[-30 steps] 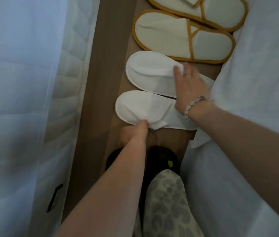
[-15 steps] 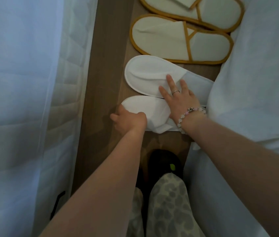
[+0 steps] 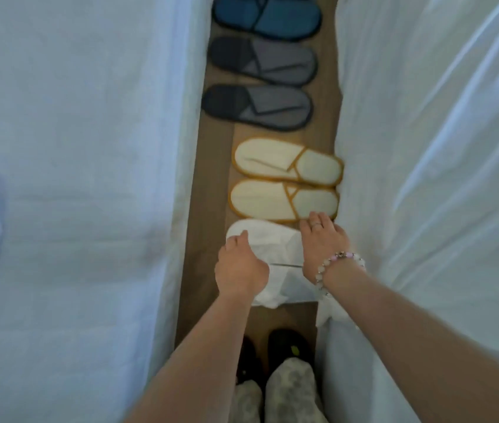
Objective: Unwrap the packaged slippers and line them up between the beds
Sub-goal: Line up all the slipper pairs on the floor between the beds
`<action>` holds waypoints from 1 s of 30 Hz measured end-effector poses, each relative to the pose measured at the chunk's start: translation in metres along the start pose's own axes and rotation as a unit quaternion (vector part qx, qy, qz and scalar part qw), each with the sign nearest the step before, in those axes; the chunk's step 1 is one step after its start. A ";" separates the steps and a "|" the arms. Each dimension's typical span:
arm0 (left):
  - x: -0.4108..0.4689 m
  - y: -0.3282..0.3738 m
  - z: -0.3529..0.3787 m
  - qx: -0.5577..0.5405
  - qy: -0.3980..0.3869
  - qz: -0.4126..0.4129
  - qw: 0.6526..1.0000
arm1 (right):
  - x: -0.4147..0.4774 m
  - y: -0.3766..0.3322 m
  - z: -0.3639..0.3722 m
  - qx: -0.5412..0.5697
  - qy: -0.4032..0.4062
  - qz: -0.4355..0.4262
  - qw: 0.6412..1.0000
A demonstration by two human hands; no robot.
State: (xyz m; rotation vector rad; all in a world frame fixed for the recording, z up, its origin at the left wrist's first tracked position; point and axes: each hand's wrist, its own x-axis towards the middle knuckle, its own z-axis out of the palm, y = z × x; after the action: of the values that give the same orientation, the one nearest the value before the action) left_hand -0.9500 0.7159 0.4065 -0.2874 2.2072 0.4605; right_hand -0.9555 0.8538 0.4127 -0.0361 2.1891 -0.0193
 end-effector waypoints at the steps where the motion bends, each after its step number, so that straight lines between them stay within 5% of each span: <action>1: -0.003 0.010 -0.010 0.040 -0.001 0.031 0.999 | -0.006 0.005 -0.015 0.009 -0.005 0.005 1.000; 7: 0.029 0.034 -0.022 0.274 -0.025 0.153 0.949 | 0.007 0.010 -0.025 0.042 -0.033 0.007 0.999; 12: 0.072 -0.011 0.032 0.384 -0.099 0.124 0.910 | 0.047 -0.010 0.055 0.048 -0.117 -0.013 0.992; 21: 0.111 -0.040 0.096 0.222 -0.098 0.032 0.969 | 0.100 -0.026 0.118 0.047 -0.121 -0.023 0.991; 30: 0.109 -0.042 0.097 0.153 -0.096 0.038 0.983 | 0.104 -0.021 0.118 0.029 -0.144 -0.018 0.989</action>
State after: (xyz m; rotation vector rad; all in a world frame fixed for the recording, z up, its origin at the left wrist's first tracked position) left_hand -0.9345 0.7131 0.2557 0.0069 2.0665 0.1763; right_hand -0.9189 0.8291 0.2605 -0.0425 1.8976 -0.0937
